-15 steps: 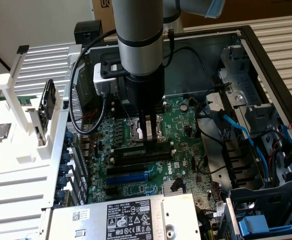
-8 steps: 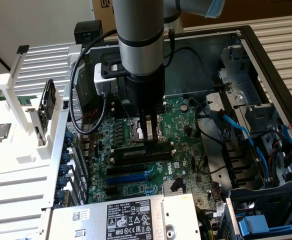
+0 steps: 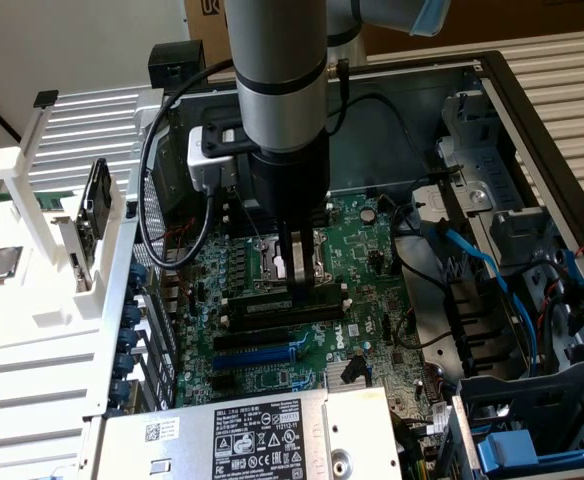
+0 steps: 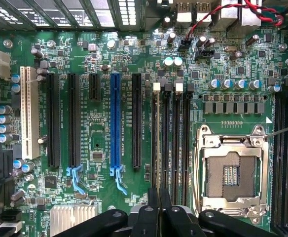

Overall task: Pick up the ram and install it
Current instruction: 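Insert the ram into the slot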

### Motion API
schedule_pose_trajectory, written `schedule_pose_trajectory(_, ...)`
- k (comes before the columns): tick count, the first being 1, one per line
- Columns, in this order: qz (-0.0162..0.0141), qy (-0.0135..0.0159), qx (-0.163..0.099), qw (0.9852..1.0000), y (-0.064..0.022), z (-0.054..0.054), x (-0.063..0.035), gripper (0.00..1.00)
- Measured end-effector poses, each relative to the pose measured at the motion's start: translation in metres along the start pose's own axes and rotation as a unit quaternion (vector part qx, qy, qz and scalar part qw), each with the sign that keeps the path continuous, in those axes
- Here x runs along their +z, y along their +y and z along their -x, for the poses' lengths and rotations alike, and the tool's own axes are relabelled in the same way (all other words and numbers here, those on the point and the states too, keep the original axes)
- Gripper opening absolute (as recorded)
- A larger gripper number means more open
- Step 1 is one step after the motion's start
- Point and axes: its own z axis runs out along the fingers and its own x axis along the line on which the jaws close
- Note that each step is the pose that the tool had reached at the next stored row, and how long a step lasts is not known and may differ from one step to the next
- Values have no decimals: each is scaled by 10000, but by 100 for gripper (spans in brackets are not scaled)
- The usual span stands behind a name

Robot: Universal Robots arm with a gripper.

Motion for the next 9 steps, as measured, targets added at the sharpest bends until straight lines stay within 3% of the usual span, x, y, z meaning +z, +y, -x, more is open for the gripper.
schedule_pose_trajectory(9, 0, 0, 1, 10000, -1, 0, 20, 12)
